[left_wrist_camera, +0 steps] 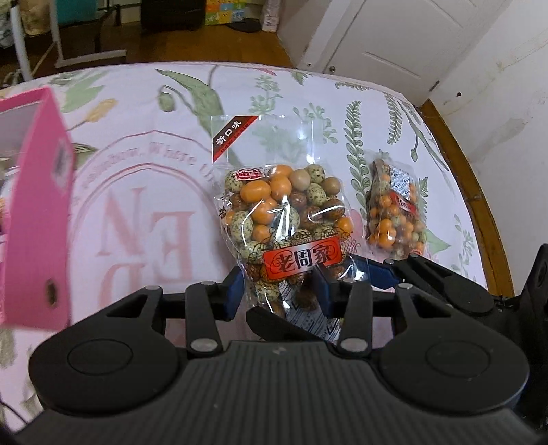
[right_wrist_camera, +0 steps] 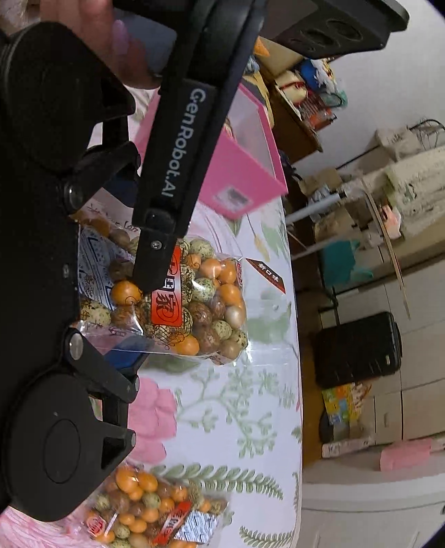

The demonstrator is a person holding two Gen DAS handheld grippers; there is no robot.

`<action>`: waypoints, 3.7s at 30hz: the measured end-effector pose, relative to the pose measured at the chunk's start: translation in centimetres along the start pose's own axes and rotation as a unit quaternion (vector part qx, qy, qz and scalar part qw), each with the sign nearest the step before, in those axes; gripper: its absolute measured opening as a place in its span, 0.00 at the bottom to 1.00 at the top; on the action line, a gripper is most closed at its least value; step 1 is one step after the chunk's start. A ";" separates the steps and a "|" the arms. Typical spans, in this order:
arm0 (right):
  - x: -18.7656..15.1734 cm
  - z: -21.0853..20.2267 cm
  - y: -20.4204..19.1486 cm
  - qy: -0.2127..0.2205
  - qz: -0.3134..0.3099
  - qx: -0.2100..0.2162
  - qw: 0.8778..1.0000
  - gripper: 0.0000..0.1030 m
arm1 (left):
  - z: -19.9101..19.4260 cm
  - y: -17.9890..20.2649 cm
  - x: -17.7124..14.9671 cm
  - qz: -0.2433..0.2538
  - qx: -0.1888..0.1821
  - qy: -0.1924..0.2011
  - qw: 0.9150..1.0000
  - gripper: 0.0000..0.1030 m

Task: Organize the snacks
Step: 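Carry the peanut bag into the pink box and release it, then grasp the second clear peanut bag with the left gripper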

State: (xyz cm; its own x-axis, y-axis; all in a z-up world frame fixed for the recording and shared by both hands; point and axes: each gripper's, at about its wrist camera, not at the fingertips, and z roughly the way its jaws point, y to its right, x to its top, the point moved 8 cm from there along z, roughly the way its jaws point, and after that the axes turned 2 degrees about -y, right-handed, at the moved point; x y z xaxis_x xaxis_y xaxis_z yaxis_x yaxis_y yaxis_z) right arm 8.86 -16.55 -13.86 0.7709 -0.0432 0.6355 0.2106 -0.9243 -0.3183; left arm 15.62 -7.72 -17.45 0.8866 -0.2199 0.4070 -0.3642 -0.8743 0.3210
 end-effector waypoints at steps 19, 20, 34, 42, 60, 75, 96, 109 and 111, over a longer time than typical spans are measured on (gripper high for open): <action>2.4 -0.3 -9.4 -0.040 -0.056 0.079 0.994 0.54 | -9.8 -7.7 -2.4 -0.059 0.030 0.044 0.997 0.42; 3.1 0.1 -10.2 -0.040 -0.065 0.084 0.994 0.53 | -10.5 -8.6 -2.2 -0.066 0.032 0.052 0.996 0.42; 11.3 8.5 -17.4 -0.039 -0.115 0.115 0.986 0.52 | -15.1 -20.2 4.5 -0.130 0.086 0.117 0.981 0.43; 8.3 12.7 -16.6 -0.089 -0.061 0.102 0.989 0.52 | -10.4 -23.5 3.2 -0.157 0.091 0.068 0.981 0.44; 7.2 7.2 -16.3 -0.001 -0.123 0.049 0.991 0.55 | -12.3 -19.8 2.6 -0.118 0.146 0.113 0.976 0.51; 2.8 -5.6 3.1 0.041 0.020 -0.115 0.992 0.74 | -7.9 -1.8 2.4 0.007 0.000 0.088 0.996 0.50; -3.0 -3.3 20.1 0.058 0.153 -0.101 0.981 0.94 | 13.8 12.4 6.6 0.047 -0.090 -0.018 0.995 0.49; -3.0 -2.0 20.0 0.082 0.111 -0.128 0.982 0.92 | 15.6 12.7 5.8 0.037 -0.106 -0.038 0.993 0.44; -3.0 -2.2 19.6 0.080 0.112 -0.123 0.983 0.92 | 15.0 12.7 5.7 0.046 -0.101 -0.041 0.993 0.43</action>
State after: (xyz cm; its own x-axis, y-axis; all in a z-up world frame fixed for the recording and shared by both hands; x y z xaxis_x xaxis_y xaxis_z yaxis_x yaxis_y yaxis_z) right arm 9.32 -35.32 -20.49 0.6726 -0.2971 0.6777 -0.1210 -0.9477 -0.2953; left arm 20.29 -26.54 -23.88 0.8637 -0.3372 0.3747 -0.4880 -0.7457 0.4537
